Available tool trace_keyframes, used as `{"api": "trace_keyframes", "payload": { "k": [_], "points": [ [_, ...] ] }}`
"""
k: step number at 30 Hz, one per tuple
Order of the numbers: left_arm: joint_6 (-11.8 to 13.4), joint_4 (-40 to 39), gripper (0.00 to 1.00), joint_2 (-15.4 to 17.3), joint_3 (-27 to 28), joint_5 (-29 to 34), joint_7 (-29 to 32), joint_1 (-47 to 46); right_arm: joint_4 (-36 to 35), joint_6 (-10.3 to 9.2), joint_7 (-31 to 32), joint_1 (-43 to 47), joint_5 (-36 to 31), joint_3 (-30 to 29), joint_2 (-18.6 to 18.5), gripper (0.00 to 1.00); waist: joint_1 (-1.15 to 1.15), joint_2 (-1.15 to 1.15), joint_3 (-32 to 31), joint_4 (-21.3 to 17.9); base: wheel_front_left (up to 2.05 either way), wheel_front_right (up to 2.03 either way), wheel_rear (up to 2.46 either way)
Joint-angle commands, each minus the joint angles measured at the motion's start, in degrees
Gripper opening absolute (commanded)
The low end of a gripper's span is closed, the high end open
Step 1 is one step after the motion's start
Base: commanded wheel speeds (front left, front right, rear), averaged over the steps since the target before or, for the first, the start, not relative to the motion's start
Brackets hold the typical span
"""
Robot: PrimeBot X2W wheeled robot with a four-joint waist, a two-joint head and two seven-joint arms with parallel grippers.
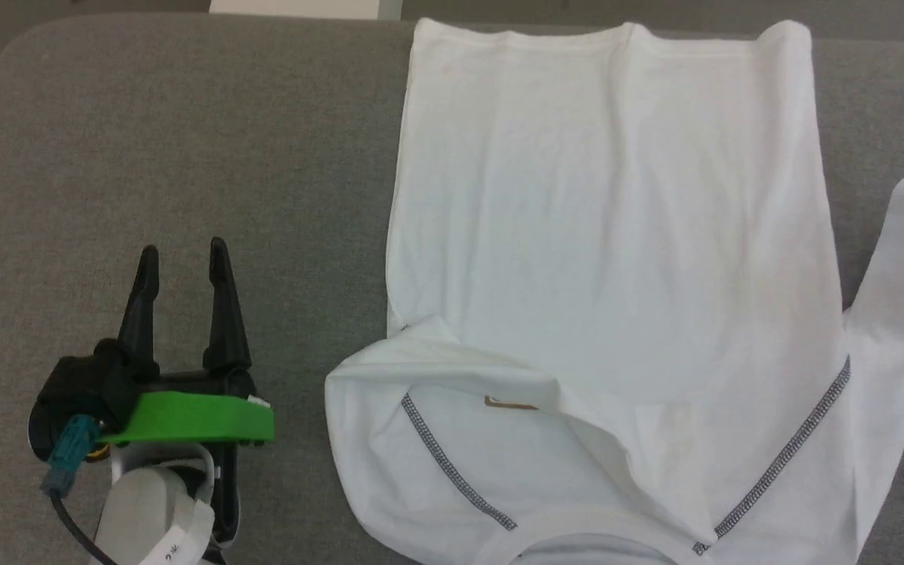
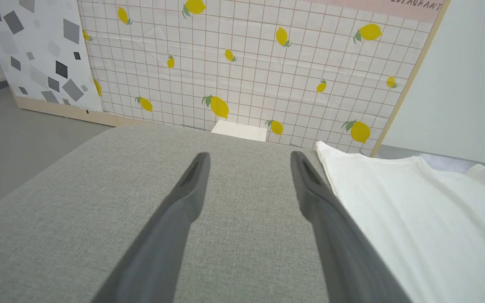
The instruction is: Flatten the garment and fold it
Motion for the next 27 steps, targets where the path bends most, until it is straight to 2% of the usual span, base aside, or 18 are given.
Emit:
{"api": "trace_keyframes", "payload": {
  "k": [1, 4, 9, 13, 16, 20, 27],
  "points": [
    [-0.4, 0.3, 1.0, -0.1, 0.1, 0.2, -0.3, 1.1, -3.0, -0.09, 0.9, 2.2, 0.1, 0.7, 0.8, 0.0, 0.0, 0.0, -6.1, -2.6, 0.0, 0.0, 0.0],
    [-0.7, 0.8, 1.0, -0.1, 0.1, 0.1, -0.3, 2.0, -11.0, -0.09, 3.7, 7.0, 0.0, 3.0, 3.0, 0.0, 0.0, 0.0, -7.7, -2.5, 0.0, 0.0, 0.0],
    [-0.9, 0.9, 1.0, -0.1, 0.4, -0.2, -0.3, 3.2, -23.9, -0.09, 9.0, 13.7, -0.6, 10.9, 6.7, 0.0, 0.0, 0.0, -8.9, -2.6, 0.0, 0.0, 0.0],
    [-1.1, 1.3, 1.0, -0.1, -0.1, -0.2, -0.3, 3.3, -28.1, -0.09, 11.5, 16.4, -1.8, 19.6, 8.5, 0.0, 0.0, 0.0, -9.1, -2.3, 0.0, 0.0, 0.0],
    [-1.2, 1.7, 1.0, -0.1, -0.3, -0.4, -0.3, 3.2, -27.7, -0.09, 12.2, 17.4, -0.4, 26.4, 10.4, 0.0, 0.0, 0.0, -9.2, -2.0, 0.0, 0.0, 0.0],
    [-1.3, 2.1, 1.0, 0.1, -0.1, -0.7, -0.3, 3.1, -23.2, -0.09, 11.6, 17.3, -0.4, 34.4, 12.1, 0.0, 0.0, 0.0, -9.3, -1.8, 0.0, 0.0, 0.0],
    [-1.4, 2.5, 1.0, 0.2, -0.5, -0.9, -0.3, 2.6, -8.3, -0.09, 10.3, 14.7, -1.0, 45.5, 15.3, 0.0, 0.0, 0.0, -9.1, -0.9, 0.0, 0.0, 0.0]
  ]
}}
